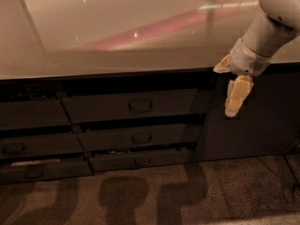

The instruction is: Open top drawer

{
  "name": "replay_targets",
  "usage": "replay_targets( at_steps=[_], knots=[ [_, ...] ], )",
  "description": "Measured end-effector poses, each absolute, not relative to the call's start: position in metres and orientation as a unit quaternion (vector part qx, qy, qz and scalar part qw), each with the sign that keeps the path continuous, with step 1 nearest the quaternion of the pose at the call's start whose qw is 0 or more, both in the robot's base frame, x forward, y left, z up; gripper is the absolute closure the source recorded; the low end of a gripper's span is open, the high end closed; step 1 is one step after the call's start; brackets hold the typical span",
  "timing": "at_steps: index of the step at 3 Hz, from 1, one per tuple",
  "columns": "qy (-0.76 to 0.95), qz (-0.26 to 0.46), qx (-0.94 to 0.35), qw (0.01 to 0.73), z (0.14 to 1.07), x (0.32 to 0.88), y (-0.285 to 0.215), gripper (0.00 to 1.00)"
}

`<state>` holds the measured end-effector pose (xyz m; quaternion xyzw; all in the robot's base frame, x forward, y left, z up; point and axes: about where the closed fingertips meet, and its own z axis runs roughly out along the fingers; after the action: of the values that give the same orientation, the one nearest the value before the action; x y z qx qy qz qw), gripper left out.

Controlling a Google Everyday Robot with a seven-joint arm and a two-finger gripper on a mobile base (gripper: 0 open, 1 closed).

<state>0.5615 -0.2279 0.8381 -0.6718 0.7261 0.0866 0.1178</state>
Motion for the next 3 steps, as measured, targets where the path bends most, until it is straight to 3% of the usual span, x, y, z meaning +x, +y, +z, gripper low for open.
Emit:
replay_targets(
  at_steps=[2, 3],
  knots=[
    [0.690, 0.045, -0.693, 0.206, 0.832, 0.499, -0.208, 0.00],
    [0.688, 0.094, -0.684, 0.225, 0.802, 0.466, -0.211, 0.00]
  ],
)
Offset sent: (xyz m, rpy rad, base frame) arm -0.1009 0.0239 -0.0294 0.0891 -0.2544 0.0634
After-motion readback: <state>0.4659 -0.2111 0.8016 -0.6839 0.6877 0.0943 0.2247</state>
